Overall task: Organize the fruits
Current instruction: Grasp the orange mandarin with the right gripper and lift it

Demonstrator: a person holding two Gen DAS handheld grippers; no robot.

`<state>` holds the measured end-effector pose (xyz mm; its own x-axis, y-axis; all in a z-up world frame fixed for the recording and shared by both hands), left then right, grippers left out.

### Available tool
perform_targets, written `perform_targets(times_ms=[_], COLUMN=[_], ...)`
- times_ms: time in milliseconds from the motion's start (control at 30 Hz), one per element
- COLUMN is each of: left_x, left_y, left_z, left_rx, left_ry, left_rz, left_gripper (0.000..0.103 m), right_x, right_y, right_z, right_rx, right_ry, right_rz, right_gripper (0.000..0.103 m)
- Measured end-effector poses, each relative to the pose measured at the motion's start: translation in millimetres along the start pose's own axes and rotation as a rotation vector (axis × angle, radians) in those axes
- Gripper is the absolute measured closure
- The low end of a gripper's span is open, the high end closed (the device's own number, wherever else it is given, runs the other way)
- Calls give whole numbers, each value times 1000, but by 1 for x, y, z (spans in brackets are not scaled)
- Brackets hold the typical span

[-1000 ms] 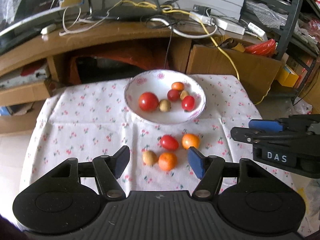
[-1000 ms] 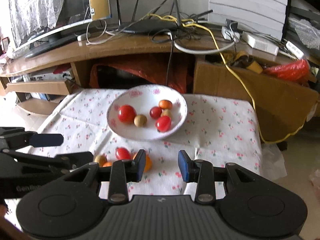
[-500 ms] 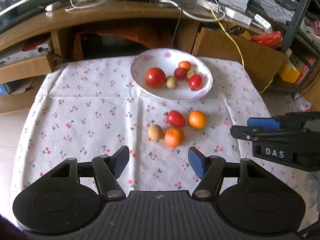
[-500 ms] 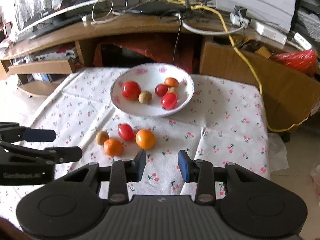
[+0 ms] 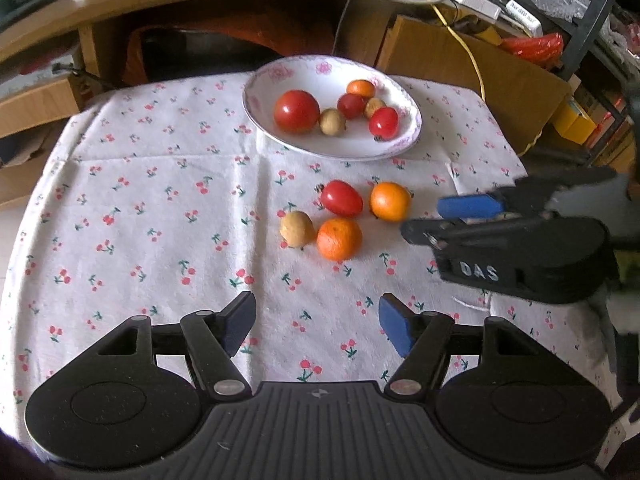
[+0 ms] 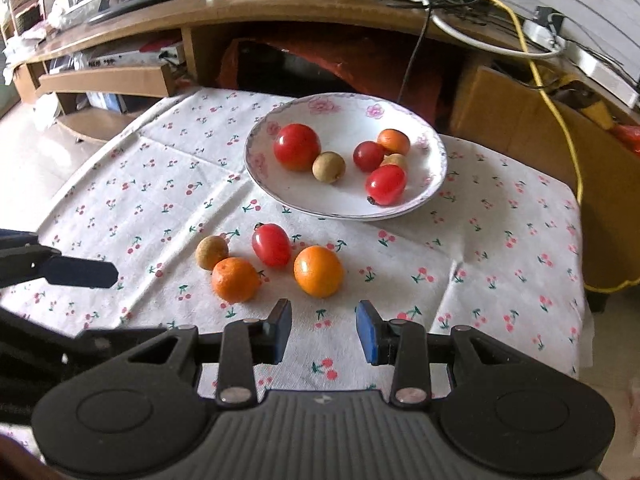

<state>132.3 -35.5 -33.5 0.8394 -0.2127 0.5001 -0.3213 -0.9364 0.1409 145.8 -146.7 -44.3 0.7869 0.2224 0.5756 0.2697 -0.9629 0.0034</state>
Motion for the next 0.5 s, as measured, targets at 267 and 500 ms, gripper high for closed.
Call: perform_targets(times_ms=[267, 500], left_x=[3, 6], left_y=[2, 4], left_z=[10, 18], left_rx=[-31, -41], left_ry=[-12, -6], left_rz=[-8, -9], left_gripper=[28, 28], right_x=[14, 16], right_y=[1, 4], right_z=[25, 34], right_rx=[52, 57], right_ry=[-5, -11], right_rz=[-26, -15], right_gripper=[67, 70])
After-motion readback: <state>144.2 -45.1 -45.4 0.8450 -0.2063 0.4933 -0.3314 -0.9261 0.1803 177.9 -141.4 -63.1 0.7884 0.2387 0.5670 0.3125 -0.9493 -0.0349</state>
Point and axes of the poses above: each gripper's, at about its wrist camera, not at the fingertips, and z roughly the way its jaws point, y to its right, x to its top, the point moved 5 cm from there along z, roughly the way its jaws point, and after that the axes turned 1 degree about x, right-handed, at the moved point
